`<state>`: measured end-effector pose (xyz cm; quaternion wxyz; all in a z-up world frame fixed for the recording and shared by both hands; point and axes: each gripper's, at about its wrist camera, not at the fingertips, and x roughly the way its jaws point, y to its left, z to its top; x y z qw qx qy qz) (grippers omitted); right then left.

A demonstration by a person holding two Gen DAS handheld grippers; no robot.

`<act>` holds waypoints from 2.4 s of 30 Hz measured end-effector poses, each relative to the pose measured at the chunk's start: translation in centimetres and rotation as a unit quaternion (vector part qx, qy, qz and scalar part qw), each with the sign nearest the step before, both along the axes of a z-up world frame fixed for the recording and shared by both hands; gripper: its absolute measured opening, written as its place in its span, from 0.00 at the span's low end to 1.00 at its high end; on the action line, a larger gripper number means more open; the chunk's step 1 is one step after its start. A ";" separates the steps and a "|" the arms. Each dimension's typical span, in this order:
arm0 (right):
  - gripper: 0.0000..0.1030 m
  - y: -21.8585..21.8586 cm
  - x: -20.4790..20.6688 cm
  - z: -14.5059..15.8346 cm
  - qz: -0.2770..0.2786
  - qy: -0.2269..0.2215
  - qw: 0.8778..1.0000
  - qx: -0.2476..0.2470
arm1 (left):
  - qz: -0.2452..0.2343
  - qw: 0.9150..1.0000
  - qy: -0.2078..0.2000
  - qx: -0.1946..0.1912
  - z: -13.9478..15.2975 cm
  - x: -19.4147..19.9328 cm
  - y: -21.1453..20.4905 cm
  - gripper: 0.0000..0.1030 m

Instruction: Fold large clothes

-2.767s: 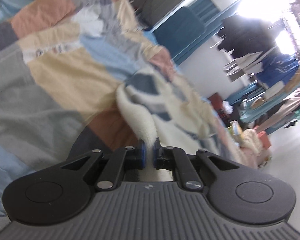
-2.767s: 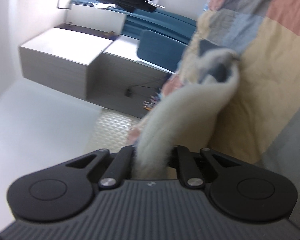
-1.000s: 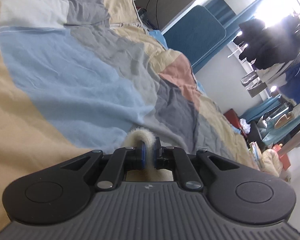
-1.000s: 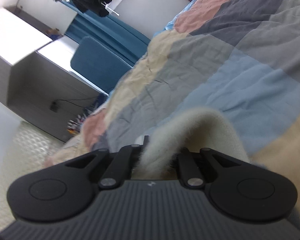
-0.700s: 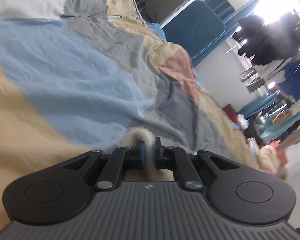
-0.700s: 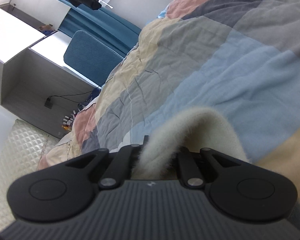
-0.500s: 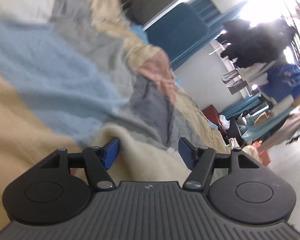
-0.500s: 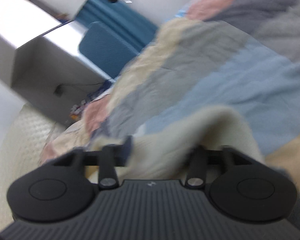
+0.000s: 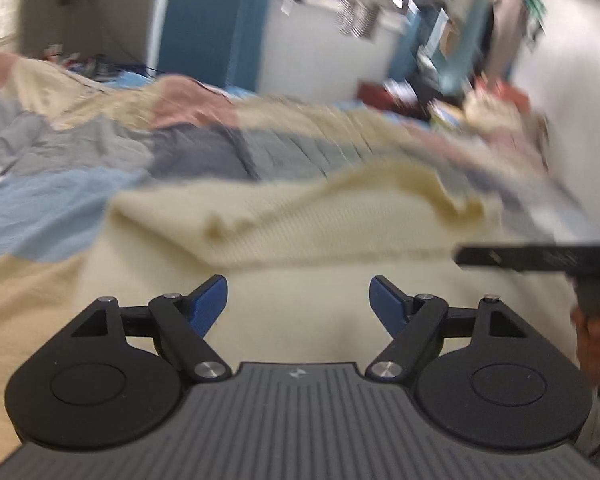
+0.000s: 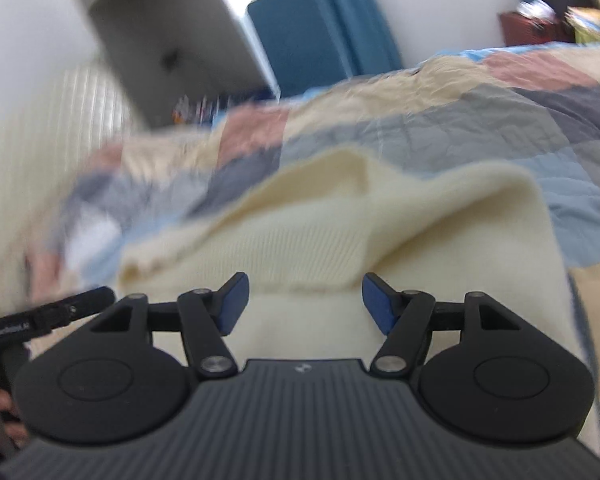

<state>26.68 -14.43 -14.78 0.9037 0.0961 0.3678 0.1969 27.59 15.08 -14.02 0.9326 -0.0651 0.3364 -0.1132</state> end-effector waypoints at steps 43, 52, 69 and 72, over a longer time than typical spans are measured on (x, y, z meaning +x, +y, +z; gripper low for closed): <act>0.21 2.7 15.0 -7.4 -0.039 -0.001 0.998 -0.043 | 0.173 0.984 0.015 -0.033 -4.7 15.4 4.5 0.78; 0.23 2.0 11.7 -4.7 -0.028 -0.002 0.998 -0.055 | 0.131 0.991 0.024 -0.019 -3.0 9.5 1.8 0.79; 0.25 2.9 -1.1 -2.1 0.000 0.010 0.993 -0.121 | 0.092 0.994 0.054 -0.003 -1.3 -3.1 -2.1 0.78; 0.25 1.9 -2.7 -1.6 -0.010 0.022 0.995 -0.096 | 0.087 0.995 0.051 0.012 -0.9 -5.2 -3.4 0.78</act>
